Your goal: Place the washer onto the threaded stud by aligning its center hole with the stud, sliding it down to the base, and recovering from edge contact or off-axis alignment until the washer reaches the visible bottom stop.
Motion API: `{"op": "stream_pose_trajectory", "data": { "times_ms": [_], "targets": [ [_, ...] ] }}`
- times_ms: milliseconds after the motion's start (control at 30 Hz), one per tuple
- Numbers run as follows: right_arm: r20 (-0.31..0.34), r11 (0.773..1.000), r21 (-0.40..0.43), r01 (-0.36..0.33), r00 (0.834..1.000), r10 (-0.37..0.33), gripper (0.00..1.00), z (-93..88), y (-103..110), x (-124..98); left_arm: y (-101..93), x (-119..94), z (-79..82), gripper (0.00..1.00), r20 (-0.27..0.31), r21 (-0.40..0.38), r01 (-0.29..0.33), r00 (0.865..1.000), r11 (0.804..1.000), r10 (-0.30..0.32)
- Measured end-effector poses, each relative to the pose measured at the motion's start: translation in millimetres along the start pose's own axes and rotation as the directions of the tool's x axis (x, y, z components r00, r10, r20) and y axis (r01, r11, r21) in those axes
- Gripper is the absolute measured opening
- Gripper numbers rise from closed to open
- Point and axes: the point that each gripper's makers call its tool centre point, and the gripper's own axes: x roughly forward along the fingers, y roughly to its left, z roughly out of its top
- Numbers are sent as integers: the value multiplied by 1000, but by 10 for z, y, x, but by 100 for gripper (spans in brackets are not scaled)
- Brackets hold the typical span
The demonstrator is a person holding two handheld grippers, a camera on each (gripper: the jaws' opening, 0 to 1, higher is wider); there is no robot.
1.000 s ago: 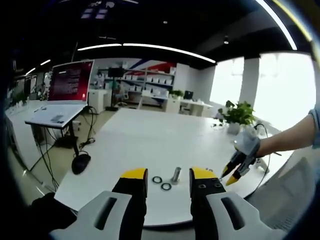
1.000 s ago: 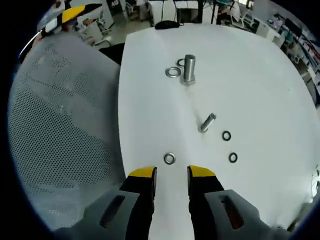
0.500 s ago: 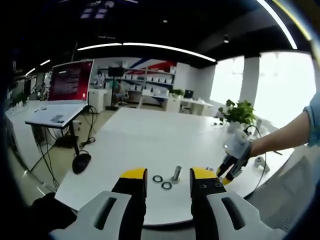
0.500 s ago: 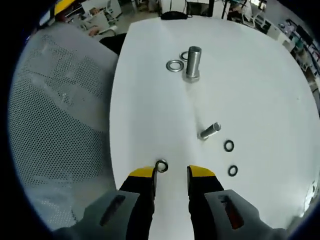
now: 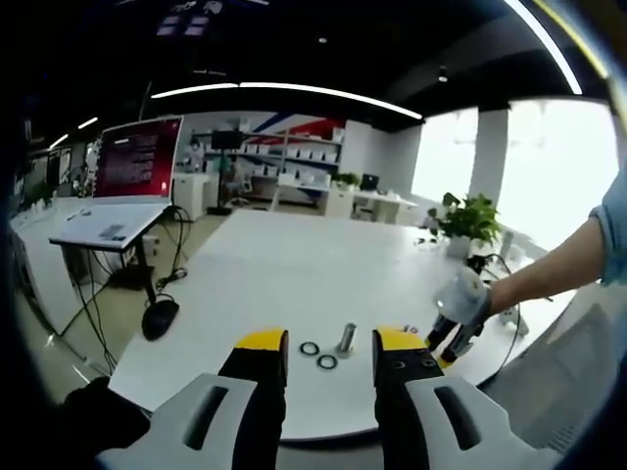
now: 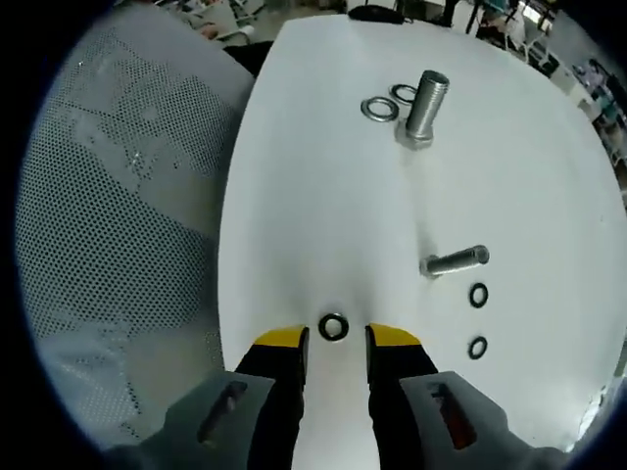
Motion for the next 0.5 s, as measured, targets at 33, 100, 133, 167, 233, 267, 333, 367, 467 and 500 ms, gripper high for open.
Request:
{"op": "stream_pose_trajectory", "data": {
  "times_ms": [33, 100, 133, 167, 233, 267, 333, 367, 467, 500],
  "targets": [
    [1, 1000, -17, 10, 1000, -10, 25, 9, -14, -4, 0, 0, 0, 32, 0, 0, 0, 1000, 1000, 0],
    [-11, 999, -37, 17, 1000, -17, 24, 3, -6, -2, 2, 2, -1, 32, -1, 0, -1, 1000, 1000, 1],
    [-16, 998, -55, 24, 1000, -25, 24, 1, -11, -2, 2, 1, -2, 32, -1, 0, -1, 1000, 1000, 1],
    [-25, 994, -98, 49, 998, -51, 23, -3, -40, -5, 2, 1, -3, 32, -2, 0, -1, 1000, 1000, 1],
    [-22, 996, -87, 32, 999, -34, 20, 4, 1, 23, 3, 0, -5, 32, -3, 1, -2, 1000, 1000, 2],
    [-21, 995, -92, 33, 999, -35, 19, 6, -6, 24, 3, 0, -5, 32, -3, 1, -2, 1000, 1000, 2],
    [-17, 995, -96, 35, 999, -37, 16, 8, -19, 22, 5, -1, -6, 32, -3, 0, -2, 1000, 1000, 2],
    [-15, 995, -93, 36, 999, -38, 15, 8, -23, 23, 5, -1, -6, 32, -3, 0, -3, 1000, 1000, 3],
    [-9, 996, -79, 35, 999, -36, 15, 10, -30, 18, 6, -2, -5, 32, -2, 0, -4, 1000, 1000, 4],
    [-5, 996, -77, 37, 999, -38, 15, 8, -31, 18, 7, -2, -5, 32, -2, 0, -4, 1000, 1000, 4]
  ]
}}
